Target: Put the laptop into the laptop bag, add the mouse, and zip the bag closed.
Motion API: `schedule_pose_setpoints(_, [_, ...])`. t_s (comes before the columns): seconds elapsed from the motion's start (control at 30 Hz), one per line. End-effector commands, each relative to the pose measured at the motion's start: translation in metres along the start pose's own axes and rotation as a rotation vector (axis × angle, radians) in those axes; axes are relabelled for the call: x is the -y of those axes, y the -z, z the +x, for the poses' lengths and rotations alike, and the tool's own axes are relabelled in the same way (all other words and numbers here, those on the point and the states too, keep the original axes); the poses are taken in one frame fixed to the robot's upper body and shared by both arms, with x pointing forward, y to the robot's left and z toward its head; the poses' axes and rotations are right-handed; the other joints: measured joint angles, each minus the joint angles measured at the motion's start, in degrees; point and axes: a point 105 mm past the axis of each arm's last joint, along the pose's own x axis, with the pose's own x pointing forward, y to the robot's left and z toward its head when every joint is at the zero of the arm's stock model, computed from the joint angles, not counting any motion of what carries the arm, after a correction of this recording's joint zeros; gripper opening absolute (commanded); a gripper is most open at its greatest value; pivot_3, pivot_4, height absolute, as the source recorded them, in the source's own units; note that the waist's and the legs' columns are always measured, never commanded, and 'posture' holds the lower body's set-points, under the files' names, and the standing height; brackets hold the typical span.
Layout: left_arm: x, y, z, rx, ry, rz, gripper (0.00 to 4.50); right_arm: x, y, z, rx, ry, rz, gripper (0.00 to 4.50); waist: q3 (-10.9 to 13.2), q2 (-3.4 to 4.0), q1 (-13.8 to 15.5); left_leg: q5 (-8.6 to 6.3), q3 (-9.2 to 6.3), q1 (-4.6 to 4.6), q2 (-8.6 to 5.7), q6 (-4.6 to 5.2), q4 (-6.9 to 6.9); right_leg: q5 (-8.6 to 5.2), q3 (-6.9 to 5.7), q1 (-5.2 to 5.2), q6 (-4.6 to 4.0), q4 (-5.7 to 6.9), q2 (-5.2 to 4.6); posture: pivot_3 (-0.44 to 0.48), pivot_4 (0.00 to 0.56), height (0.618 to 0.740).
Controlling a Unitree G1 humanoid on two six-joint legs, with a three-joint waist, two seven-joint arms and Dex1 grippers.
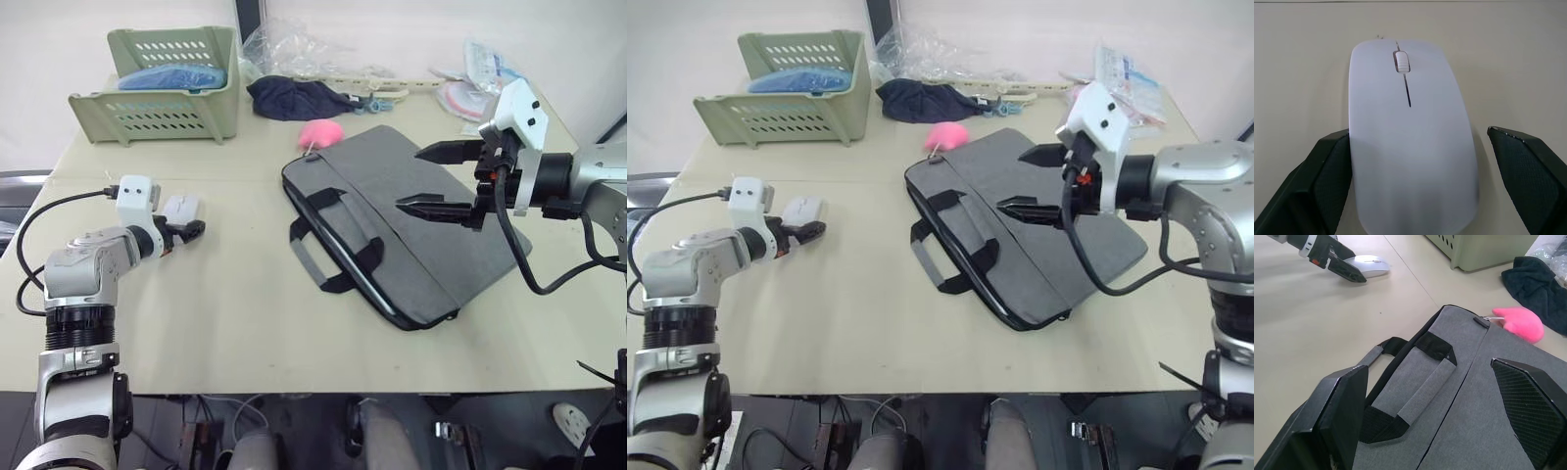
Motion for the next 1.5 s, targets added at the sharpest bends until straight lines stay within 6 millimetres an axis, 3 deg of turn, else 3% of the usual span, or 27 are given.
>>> schedule_pose_setpoints(0.03, [-0.008,0.015,0.003,-0.034,-0.046,-0.02,4.5,0.008,-0.007,-0.008,0.03,0.058,-0.023,4.41,0.0,0.0,0.1,0.0,0.0,0.01,0.0,0.0,0.01,0.0,0.0,0.01,-0.01,0.01,0.0,0.0,0.15,0.74])
schedule_pose_setpoints(0.5, [-0.01,0.031,0.009,-0.105,-0.093,0.019,4.5,0.01,-0.006,-0.007,0.046,0.074,0.007,4.41,-0.1,0.11,0.4,0.0,0.06,0.08,0.0,0.0,0.07,0.02,0.07,0.01,-0.03,0.13,-0.01,0.0,0.15,0.74])
schedule_pose_setpoints(0.63, [-0.025,0.033,0.005,-0.117,-0.158,0.044,4.5,0.011,-0.005,-0.007,0.048,0.08,0.01,4.41,-0.1,0.21,0.4,0.0,0.07,0.09,0.0,0.0,0.07,0.02,0.07,0.01,-0.03,0.13,-0.01,0.0,0.15,0.74])
schedule_pose_setpoints(0.93, [-0.034,0.03,0.003,-0.107,-0.192,0.047,4.5,0.01,-0.007,-0.006,0.054,0.08,0.004,4.41,-0.1,0.24,-0.3,0.01,0.07,0.11,0.01,0.0,0.08,0.02,0.1,0.01,-0.04,0.19,-0.01,0.0,0.15,0.74])
schedule_pose_setpoints(1.23, [-0.035,0.035,0.006,-0.1,-0.201,0.024,4.5,0.01,-0.007,-0.005,0.056,0.078,0.004,4.41,-0.2,0.25,-0.4,0.01,0.07,0.11,0.02,0.0,0.09,0.02,0.1,0.01,-0.04,0.22,-0.01,0.0,0.15,0.74])
schedule_pose_setpoints(1.5, [-0.032,0.052,0.01,-0.114,-0.188,-0.032,4.5,0.01,-0.006,-0.005,0.056,0.082,0.005,4.41,-0.3,0.5,-0.4,0.01,0.07,0.12,0.02,0.0,0.1,0.02,0.1,0.01,-0.04,0.22,-0.01,0.0,0.15,0.74])
